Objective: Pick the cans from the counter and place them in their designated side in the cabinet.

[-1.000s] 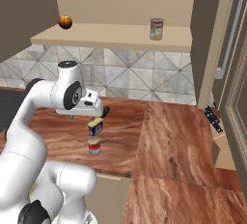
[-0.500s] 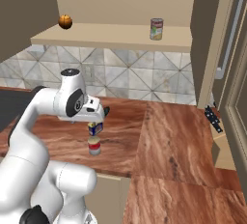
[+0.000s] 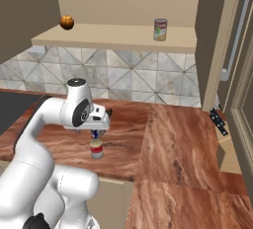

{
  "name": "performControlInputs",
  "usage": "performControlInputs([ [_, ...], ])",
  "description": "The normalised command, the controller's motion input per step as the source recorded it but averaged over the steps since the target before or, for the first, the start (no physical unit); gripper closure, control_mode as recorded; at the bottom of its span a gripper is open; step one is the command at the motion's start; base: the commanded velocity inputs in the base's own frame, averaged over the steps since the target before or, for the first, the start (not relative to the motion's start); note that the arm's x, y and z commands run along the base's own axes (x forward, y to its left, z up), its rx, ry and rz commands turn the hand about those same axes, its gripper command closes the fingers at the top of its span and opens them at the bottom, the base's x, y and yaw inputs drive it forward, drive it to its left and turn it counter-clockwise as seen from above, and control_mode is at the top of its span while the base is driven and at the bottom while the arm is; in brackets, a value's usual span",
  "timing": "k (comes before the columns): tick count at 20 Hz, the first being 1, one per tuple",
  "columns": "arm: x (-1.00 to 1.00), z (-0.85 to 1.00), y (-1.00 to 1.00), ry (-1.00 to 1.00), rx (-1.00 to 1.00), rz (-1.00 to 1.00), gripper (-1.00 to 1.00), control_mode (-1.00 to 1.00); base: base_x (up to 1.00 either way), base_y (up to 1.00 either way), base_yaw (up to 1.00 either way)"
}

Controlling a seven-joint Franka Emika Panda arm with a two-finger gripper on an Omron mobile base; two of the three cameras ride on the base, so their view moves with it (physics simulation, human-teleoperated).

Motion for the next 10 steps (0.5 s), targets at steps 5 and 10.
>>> performControlInputs([
  [5, 0.18, -0.22, -0.04, 0.00, 0.00, 0.04, -1.00, -1.00, 0.00, 0.00, 0.00],
  [10, 0.13, -0.24, -0.02, 0.00, 0.00, 0.03, -1.00, -1.00, 0.00, 0.00, 0.00],
])
